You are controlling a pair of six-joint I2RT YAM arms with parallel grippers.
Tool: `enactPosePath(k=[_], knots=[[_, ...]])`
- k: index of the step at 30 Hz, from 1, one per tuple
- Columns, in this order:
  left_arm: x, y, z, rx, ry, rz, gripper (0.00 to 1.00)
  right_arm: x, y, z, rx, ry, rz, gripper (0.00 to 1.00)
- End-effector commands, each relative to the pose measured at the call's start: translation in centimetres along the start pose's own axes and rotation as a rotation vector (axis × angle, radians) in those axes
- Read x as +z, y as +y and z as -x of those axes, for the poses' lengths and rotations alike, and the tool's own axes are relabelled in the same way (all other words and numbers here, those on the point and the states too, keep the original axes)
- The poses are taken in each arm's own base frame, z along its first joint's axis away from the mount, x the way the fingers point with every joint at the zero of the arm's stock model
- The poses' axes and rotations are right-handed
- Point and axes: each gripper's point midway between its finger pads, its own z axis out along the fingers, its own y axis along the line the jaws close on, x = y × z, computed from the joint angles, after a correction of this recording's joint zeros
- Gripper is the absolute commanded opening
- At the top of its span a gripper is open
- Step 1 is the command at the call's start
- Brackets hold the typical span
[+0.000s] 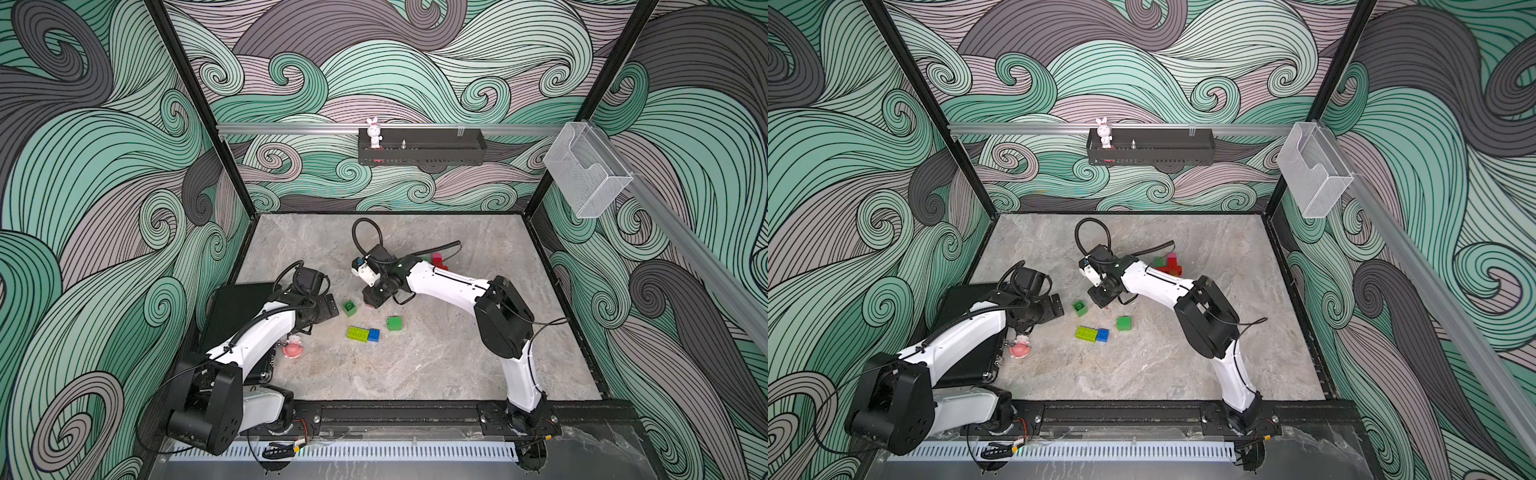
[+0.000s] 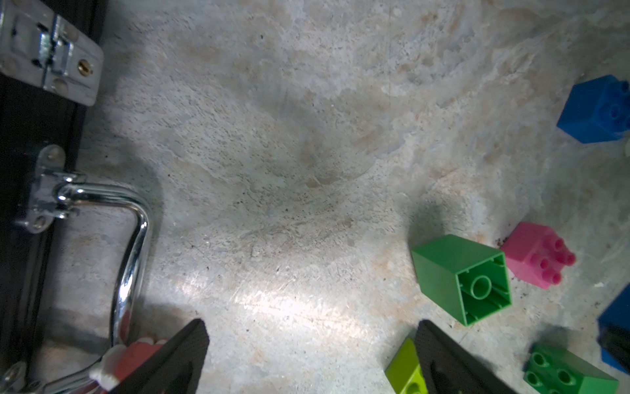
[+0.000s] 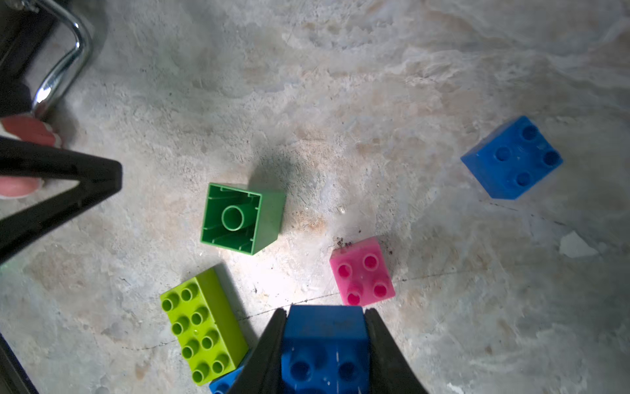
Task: Assemble the number 4 with lego
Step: Assemble the lego brick with the lego brick.
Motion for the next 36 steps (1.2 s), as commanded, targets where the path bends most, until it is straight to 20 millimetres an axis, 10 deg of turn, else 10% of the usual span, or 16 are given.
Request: enactPosePath(k=[1,36], knots=[[-1.0,0.2,1.0,-0.001,-0.026,0.015,0.99,0.4,1.3,-0.5,-0.113,0.039,0.073,0.33],[-0.6,0.4,1.0,0.005,-0.014,0.029,0.99,2.3,-1.9,-0.3,-0.232,0.101,-0.014,0.34]])
